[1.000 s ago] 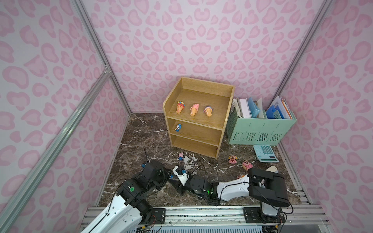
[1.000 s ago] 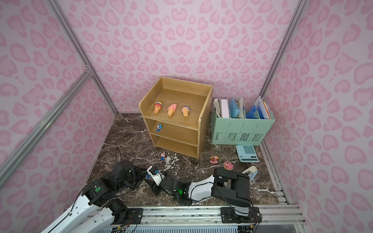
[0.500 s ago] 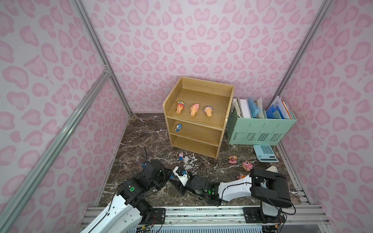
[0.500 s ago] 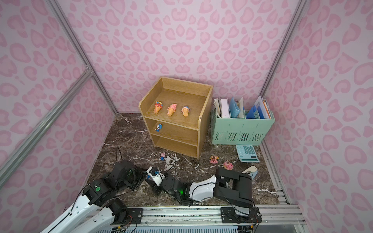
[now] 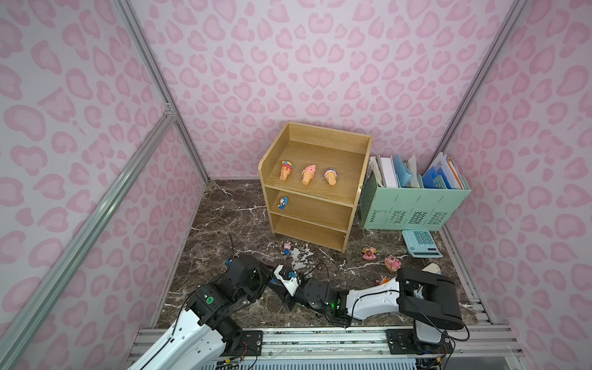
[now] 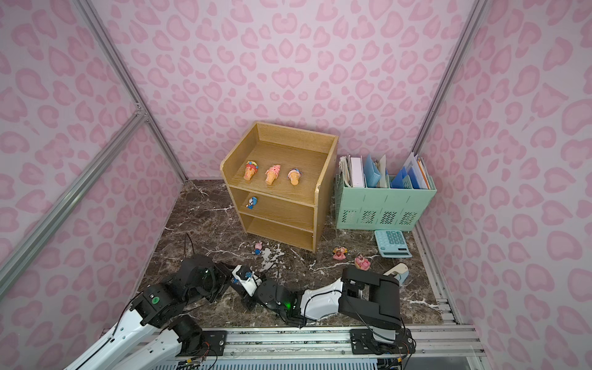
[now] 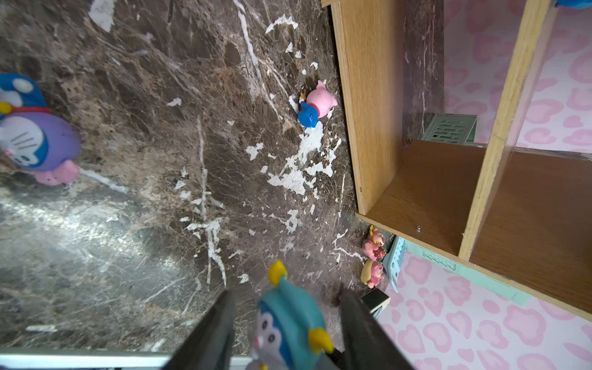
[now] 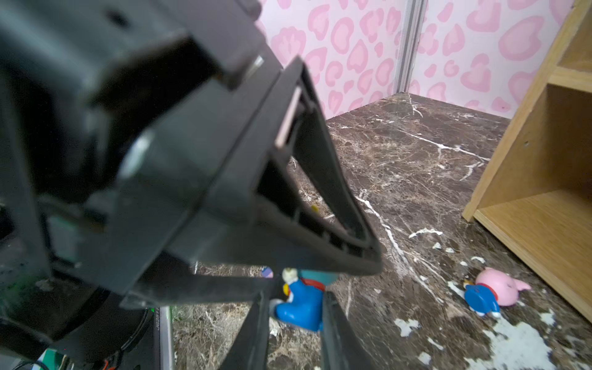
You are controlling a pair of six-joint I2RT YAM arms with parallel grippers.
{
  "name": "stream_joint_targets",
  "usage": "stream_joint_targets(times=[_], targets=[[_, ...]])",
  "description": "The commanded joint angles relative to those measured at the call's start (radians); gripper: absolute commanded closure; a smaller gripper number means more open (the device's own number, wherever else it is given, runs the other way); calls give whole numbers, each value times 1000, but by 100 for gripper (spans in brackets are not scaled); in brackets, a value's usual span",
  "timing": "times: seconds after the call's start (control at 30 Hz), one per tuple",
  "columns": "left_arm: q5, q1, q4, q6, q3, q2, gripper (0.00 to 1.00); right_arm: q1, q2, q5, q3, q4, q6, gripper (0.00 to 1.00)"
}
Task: Organize plastic toys on shelves
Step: Pick up the plastic toy at the center of the board.
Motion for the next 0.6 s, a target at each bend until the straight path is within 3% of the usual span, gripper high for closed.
stream_joint_targets(times=[0.0,0.17,0.23,0.4,0.57], targets=[[-16,0,-31,24,17,-14,28,-2,-9,5,-10,38,12,84],[-111,1,-98,67,60,-50,24,-7,-27,18,-41,57,40,84],[-212,1,-118,130,80,-86,24,-13,-40,28,-57,64,56,84],[-463,10,-173,259,125,-132,12,-30,-101,96,-76,53,120,84],[-436,87,-121,314,90,-70,8,-90,-153,185,-28,-19,194,84]])
